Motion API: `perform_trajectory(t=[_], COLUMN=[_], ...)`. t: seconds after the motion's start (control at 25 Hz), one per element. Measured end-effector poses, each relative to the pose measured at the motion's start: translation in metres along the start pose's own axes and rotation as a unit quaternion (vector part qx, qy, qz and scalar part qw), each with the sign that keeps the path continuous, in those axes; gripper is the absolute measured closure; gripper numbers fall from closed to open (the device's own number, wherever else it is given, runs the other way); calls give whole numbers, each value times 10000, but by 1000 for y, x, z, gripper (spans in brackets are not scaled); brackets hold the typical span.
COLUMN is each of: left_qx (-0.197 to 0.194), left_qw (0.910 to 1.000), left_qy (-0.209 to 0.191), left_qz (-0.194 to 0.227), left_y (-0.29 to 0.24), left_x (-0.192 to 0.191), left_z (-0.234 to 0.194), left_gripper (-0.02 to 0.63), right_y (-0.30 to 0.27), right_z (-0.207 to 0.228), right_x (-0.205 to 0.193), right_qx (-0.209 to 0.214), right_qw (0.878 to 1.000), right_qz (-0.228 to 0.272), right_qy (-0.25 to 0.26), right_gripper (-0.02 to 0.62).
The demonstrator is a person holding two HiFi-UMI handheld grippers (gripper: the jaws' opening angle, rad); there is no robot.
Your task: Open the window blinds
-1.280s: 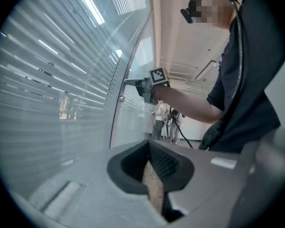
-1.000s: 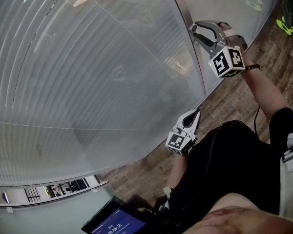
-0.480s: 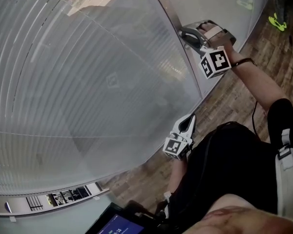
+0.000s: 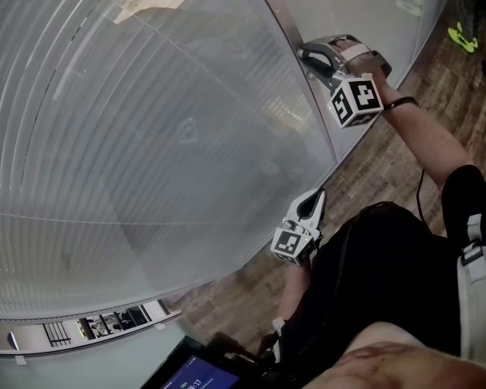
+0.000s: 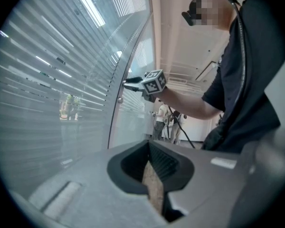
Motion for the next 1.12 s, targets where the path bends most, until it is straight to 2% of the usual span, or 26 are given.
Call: perform_trajectory(t=[0.12,0.2,0.36,0.52,0.6,0.76,0.8,0.88,0.96,1.12], left_qx=[6,-53,-104,-90,-91,-153,-173,-200,-212,-231], left_qw=[10000,10000,9999,10000,10000,9999,9998,9998,9998,9997], left_qy=[4,-1,-11,-24,-13,-25,-25,-13,0,6], left_qz=[12,-28,-41,-8,-6,-20,-19,-13,-17,-21], left_y=[1,-1,-3,-3,-3,-5,-6,-7,-8,-9], left_x=[2,1,0,2,2,2,2,2,1,-1], left_z=[1,5,7,4,3,3,3,4,4,4], left_gripper=[607,607,607,607,607,607,607,607,607,607], right_y=[2,3,3,0,-2,-5,-5,-4,-3,-3], right_z=[6,8,15,17,17,19,20,21,21,20], right_x=[3,0,-4,-9,-12,-20,-21,-22,-23,-24], right_qx=[79,170,292,408,486,731,747,758,752,744], right_qw=[9966,9899,9601,9273,9061,8382,8251,8078,8021,8029], right_qz=[27,27,94,225,287,468,487,509,524,541], right_qy=[-820,-1410,-2778,-3715,-4192,-5384,-5579,-5824,-5902,-5890], right_gripper=[469,469,469,469,469,468,469,469,468,468])
Point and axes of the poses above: the fingertips, and each gripper's own axes: y backward along the fingers, z to its right, x out of its top, the point moved 3 cm from there along y, backward along the fingers, and after that the axes turned 8 degrees about -y, right-handed, at the moved point
